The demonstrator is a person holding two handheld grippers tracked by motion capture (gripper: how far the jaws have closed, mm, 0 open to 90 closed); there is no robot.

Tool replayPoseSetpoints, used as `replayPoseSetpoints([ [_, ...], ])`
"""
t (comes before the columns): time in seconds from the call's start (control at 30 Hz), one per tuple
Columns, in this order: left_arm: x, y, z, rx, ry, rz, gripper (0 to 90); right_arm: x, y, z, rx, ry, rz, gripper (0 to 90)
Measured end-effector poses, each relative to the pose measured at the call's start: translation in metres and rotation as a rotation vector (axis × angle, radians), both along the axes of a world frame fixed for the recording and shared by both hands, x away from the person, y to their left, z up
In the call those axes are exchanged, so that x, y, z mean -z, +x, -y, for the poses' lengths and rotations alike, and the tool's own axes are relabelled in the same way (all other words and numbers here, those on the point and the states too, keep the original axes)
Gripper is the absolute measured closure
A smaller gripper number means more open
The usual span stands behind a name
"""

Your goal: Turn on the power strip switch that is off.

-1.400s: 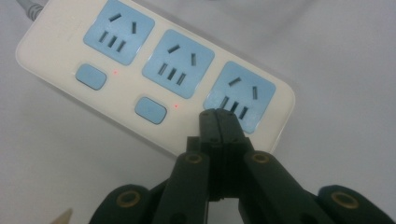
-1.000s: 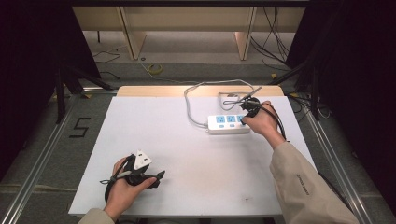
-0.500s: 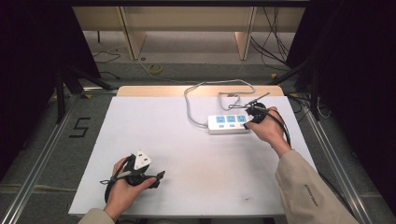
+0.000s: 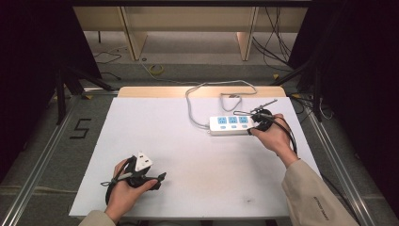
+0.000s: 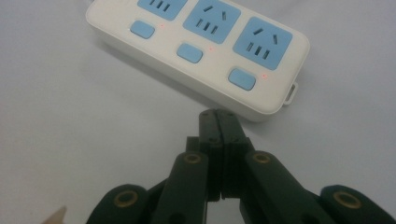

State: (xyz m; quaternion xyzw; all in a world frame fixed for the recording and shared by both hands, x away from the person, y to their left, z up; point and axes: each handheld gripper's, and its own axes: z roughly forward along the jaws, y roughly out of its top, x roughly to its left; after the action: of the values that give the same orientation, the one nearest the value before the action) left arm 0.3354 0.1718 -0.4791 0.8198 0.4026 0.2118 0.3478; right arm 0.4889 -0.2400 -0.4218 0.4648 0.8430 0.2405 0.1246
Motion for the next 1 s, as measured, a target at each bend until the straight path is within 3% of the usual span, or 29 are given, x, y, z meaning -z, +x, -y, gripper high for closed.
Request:
replayPoseSetpoints([
  [0.57, 0.0, 0.0, 0.0, 0.001, 0.0, -0.001, 22.3, 0.001, -0.023, 0.004, -0.018, 0.04, 0.019, 87.2],
  [1.0, 0.001, 0.0, 0.0, -0.003, -0.001, -0.004, 22.3, 0.009, -0.049, 0.016, -0.023, 0.076, 0.037, 79.6],
])
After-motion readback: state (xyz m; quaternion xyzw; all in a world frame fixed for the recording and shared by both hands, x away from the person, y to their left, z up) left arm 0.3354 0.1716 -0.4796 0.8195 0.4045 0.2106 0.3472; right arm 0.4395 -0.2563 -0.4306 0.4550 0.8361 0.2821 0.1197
